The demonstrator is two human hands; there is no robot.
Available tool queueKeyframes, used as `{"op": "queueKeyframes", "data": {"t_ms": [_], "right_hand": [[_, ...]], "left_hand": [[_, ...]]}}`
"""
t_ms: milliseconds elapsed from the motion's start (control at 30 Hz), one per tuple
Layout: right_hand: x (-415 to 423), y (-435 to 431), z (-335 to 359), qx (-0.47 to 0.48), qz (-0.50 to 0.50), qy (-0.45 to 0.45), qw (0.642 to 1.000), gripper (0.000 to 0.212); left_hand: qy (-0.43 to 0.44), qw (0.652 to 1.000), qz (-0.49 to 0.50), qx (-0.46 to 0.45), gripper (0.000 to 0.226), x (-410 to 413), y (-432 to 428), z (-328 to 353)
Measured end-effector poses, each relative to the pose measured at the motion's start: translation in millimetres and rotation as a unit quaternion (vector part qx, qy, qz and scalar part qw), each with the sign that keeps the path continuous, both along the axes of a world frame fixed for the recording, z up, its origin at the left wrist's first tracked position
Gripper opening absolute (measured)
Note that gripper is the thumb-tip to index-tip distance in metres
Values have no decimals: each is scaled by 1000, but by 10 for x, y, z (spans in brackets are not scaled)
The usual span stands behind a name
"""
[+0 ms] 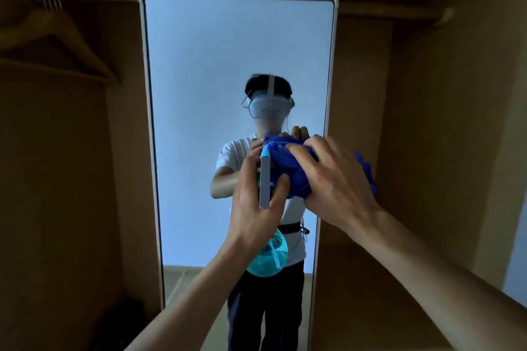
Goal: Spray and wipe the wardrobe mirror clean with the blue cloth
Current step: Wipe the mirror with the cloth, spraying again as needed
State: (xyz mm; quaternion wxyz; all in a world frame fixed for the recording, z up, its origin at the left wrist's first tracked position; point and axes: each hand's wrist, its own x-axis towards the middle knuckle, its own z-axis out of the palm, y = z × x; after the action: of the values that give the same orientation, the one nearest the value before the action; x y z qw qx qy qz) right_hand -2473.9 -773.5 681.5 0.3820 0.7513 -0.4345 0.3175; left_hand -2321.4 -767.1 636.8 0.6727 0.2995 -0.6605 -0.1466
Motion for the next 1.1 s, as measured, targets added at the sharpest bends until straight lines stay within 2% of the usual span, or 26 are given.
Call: {"op": "queueKeyframes", "data": {"t_ms": [100, 367, 533, 800, 967, 1100], "right_hand": [[-89, -39, 317, -49, 9, 13, 999, 62], [-259, -269, 1188, -149, -3, 25, 989, 66], [-286, -340, 1635, -200, -1, 33, 979, 64], [-292, -500, 2021, -220, -23, 33, 975, 62], [-256, -545, 2226, -227, -23, 30, 973, 60], [-230, -640, 2263, -204, -19, 16, 979, 58]], "left_hand": [[14, 1000, 2, -22, 45, -76, -19, 321], [16, 995, 54, -78, 29, -249, -128, 1254], [36, 996, 44, -74, 17, -307, -220, 1715], [38, 996, 52, -66, 26, -329, -331, 2141], [38, 995, 63, -62, 24, -300, -380, 2346], [23, 997, 59, -38, 25, -274, -451, 2420]]}}
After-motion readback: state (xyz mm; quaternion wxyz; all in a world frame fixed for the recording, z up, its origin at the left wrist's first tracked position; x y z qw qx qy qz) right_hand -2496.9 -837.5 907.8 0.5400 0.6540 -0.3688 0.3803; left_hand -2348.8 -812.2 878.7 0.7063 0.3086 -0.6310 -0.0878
